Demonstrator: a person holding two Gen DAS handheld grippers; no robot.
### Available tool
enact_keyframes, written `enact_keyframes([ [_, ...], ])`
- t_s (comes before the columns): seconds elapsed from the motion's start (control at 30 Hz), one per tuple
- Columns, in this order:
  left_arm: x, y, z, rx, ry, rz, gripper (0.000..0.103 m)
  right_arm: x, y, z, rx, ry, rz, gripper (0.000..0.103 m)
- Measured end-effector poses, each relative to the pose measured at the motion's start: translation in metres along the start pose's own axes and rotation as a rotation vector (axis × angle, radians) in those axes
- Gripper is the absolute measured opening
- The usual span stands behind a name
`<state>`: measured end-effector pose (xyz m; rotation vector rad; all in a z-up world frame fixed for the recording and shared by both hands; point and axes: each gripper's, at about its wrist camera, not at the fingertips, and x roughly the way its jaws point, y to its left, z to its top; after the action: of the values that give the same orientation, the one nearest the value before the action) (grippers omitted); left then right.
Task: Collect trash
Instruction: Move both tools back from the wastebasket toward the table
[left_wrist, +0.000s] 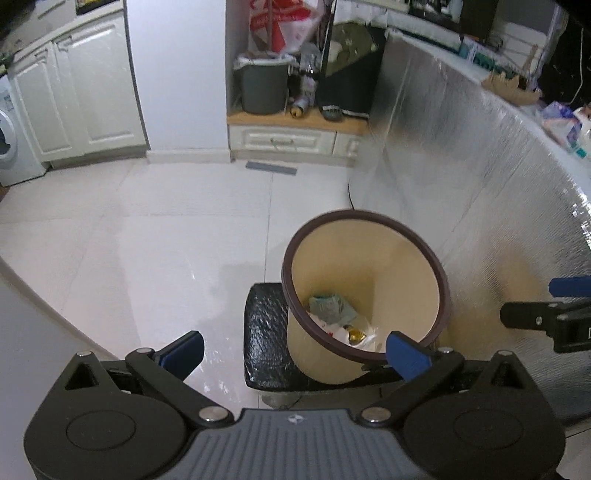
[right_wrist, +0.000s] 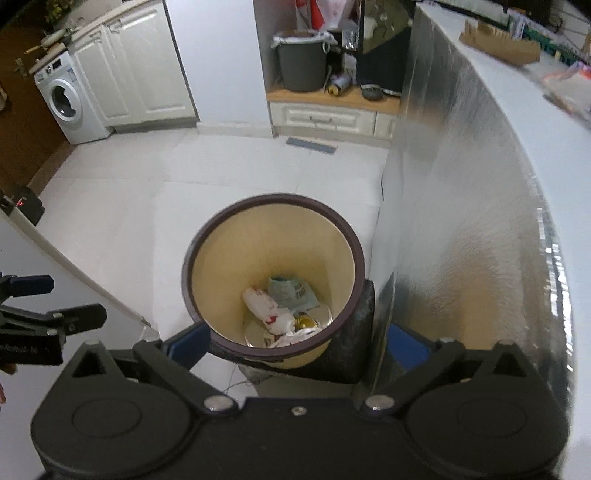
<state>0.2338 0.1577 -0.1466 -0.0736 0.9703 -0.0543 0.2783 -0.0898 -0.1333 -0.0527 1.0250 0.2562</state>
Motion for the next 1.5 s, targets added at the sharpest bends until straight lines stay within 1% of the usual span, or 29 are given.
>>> enact_keyframes([
  [0.23,-0.040,-0.006,-0.006,0.002,-0.085,0.008,0.103,-0.038,0.008,-0.009,-0.024,-0.085,0.004,0.103],
  [0.33,-0.058,-0.010,-0.005,0.005,-0.132,0.008,0.103,-0.059,0.005,-0.015,-0.024,-0.129,0.024,0.103],
  [0.47,-0.079,-0.016,-0.004,0.004,-0.190,0.003,0.103,-0.082,-0.001,-0.022,-0.027,-0.179,0.019,0.103],
  [0.63,-0.099,-0.032,-0.001,0.021,-0.251,-0.002,0.103,-0.106,-0.017,-0.030,-0.011,-0.235,0.022,0.103],
  [0.83,-0.115,-0.061,0.006,0.045,-0.328,-0.019,0.103,-0.135,-0.049,-0.034,0.006,-0.320,0.005,0.103],
  [1.0,-0.119,-0.088,0.018,0.052,-0.374,-0.048,0.103,-0.156,-0.079,-0.032,0.007,-0.411,-0.037,0.103],
  [1.1,-0.115,-0.108,0.028,0.063,-0.381,-0.049,0.103,-0.163,-0.098,-0.029,0.001,-0.453,-0.035,0.103],
  [1.2,-0.109,-0.127,0.038,0.076,-0.387,-0.065,0.103,-0.165,-0.120,-0.023,0.018,-0.485,-0.057,0.103],
  [1.4,-0.093,-0.165,0.055,0.106,-0.405,-0.096,0.103,-0.162,-0.170,-0.005,0.036,-0.528,-0.155,0.103],
  [1.5,-0.083,-0.186,0.063,0.126,-0.404,-0.104,0.103,-0.156,-0.197,0.006,0.057,-0.547,-0.184,0.103],
])
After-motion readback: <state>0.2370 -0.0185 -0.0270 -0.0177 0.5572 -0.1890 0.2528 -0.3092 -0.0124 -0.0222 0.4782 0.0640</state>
